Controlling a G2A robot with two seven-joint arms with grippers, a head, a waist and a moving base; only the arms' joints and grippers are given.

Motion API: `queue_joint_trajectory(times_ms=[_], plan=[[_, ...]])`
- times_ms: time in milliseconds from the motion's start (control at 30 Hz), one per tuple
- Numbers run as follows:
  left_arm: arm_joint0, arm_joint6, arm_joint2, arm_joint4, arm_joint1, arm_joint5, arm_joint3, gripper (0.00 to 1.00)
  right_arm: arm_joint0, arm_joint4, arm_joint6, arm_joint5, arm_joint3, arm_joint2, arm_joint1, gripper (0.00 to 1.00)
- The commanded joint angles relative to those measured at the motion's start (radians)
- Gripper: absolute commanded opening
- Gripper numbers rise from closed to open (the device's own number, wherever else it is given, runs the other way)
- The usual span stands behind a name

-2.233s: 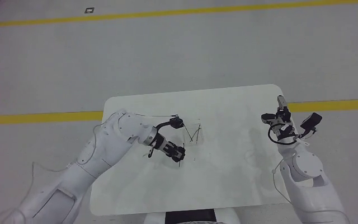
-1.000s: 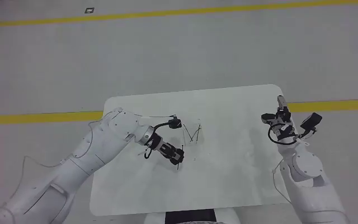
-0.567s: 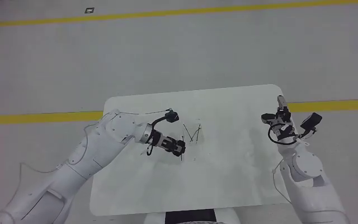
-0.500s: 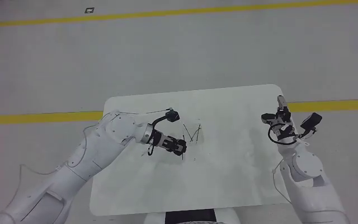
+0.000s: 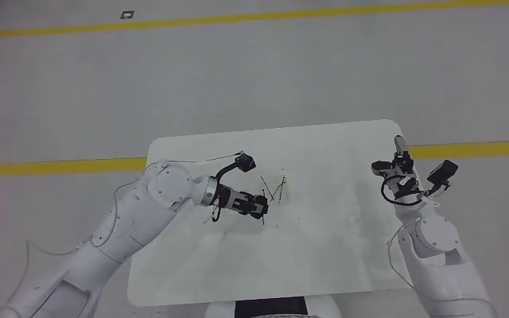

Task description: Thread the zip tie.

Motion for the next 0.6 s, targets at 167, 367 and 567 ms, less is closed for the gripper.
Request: queue_joint_trajectory(times_ms=[167,367,567], plan=[[0.028,0.121,-0.007,0.090,0.003,0.000,-0.036,0.00,0.000,0.000,0.000,0.000,0.000,0.000,0.000,1.00],[0.042,0.201,0.000,0.180,0.016,0.000,-0.084,0.00,0.000,0.000,0.000,0.000,0.000,0.000,0.000,1.00],[0.026,0.240,0.033,0.166,0.030,0.000,-0.098,0.00,0.000,0.000,0.000,0.000,0.000,0.000,0.000,1.00]])
